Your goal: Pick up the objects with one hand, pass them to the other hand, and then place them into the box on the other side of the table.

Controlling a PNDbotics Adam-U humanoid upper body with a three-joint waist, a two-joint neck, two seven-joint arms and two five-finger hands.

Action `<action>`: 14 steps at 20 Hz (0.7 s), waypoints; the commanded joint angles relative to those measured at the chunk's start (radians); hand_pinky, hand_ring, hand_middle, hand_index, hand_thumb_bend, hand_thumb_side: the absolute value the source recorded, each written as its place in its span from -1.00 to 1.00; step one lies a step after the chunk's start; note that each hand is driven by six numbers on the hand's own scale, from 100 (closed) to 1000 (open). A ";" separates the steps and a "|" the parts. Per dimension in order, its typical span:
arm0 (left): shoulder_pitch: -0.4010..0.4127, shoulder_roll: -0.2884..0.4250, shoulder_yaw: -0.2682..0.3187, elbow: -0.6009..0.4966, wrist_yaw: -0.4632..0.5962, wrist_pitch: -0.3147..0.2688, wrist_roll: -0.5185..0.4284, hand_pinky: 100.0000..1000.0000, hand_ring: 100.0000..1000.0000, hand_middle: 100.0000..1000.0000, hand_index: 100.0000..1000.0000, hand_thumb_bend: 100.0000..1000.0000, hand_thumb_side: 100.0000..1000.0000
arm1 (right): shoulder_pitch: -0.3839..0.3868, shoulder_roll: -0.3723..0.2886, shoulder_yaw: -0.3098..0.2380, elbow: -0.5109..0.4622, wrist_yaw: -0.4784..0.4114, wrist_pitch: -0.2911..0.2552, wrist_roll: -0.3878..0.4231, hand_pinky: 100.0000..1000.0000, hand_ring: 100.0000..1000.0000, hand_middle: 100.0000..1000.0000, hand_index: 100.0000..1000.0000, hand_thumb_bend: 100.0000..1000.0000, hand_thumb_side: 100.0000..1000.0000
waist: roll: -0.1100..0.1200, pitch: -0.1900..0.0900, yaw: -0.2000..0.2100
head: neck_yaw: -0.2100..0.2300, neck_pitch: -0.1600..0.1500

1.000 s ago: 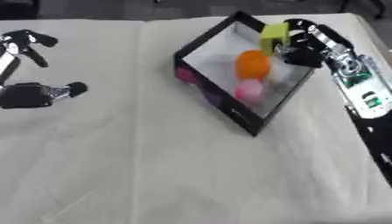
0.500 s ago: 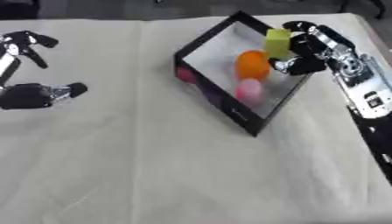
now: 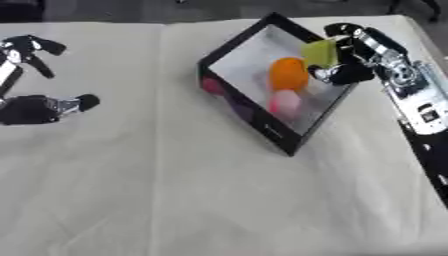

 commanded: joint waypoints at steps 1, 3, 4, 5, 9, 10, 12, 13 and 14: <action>-0.012 0.017 0.012 -0.016 0.007 -0.001 0.000 0.54 -0.03 0.37 0.59 0.46 0.00 | -0.019 -0.028 -0.012 -0.019 -0.013 -0.035 0.013 0.94 0.95 1.00 0.87 -0.43 -1.00 | 0.013 -0.043 -0.001 | 0.004 -0.002; -0.012 0.017 0.010 -0.015 0.007 -0.002 -0.001 0.54 -0.03 0.37 0.59 0.46 0.00 | -0.020 -0.030 -0.012 -0.022 -0.021 -0.059 0.030 0.93 0.94 0.98 0.87 -0.39 -1.00 | 0.012 -0.043 -0.001 | 0.004 -0.002; -0.012 0.016 0.010 -0.014 0.007 -0.002 -0.001 0.54 -0.03 0.37 0.59 0.46 0.00 | -0.020 -0.030 -0.013 -0.021 -0.023 -0.065 0.033 0.93 0.93 0.98 0.88 -0.39 -1.00 | 0.012 -0.043 -0.001 | 0.004 -0.002; -0.012 0.016 0.009 -0.014 0.007 -0.002 -0.002 0.54 -0.03 0.37 0.59 0.46 0.00 | -0.021 -0.030 -0.015 -0.021 -0.025 -0.067 0.032 0.92 0.92 0.97 0.88 -0.39 -1.00 | 0.012 -0.043 -0.001 | 0.004 -0.001; -0.011 0.016 0.010 -0.014 0.007 -0.003 -0.002 0.54 -0.03 0.37 0.59 0.46 0.00 | -0.020 -0.032 -0.018 -0.025 -0.032 -0.064 0.020 0.90 0.90 0.96 0.89 -0.40 -1.00 | 0.012 -0.044 0.000 | 0.004 -0.002; -0.010 0.016 0.011 -0.013 0.007 -0.002 -0.001 0.54 -0.04 0.37 0.58 0.45 0.01 | -0.020 -0.032 -0.021 -0.027 -0.035 -0.057 0.010 0.86 0.86 0.92 0.91 -0.49 -1.00 | 0.011 -0.044 -0.001 | 0.005 -0.001; -0.004 0.014 0.018 -0.014 0.010 0.001 0.005 0.54 -0.05 0.36 0.58 0.45 0.01 | -0.018 -0.030 -0.030 -0.036 -0.069 -0.032 -0.040 0.82 0.78 0.87 0.91 -1.00 -0.95 | 0.011 -0.044 -0.001 | 0.007 0.001; -0.001 0.013 0.024 -0.015 0.013 0.004 0.009 0.54 -0.06 0.36 0.58 0.44 0.01 | -0.016 -0.030 -0.031 -0.040 -0.099 -0.016 -0.069 0.77 0.65 0.84 0.86 -1.00 -0.65 | 0.011 -0.045 0.000 | 0.009 0.001; 0.003 0.012 0.033 -0.018 0.018 0.007 0.016 0.54 -0.07 0.36 0.58 0.44 0.01 | -0.014 -0.031 -0.033 -0.046 -0.129 0.001 -0.098 0.74 0.59 0.81 0.82 -1.00 -0.53 | 0.012 -0.045 0.000 | 0.011 0.002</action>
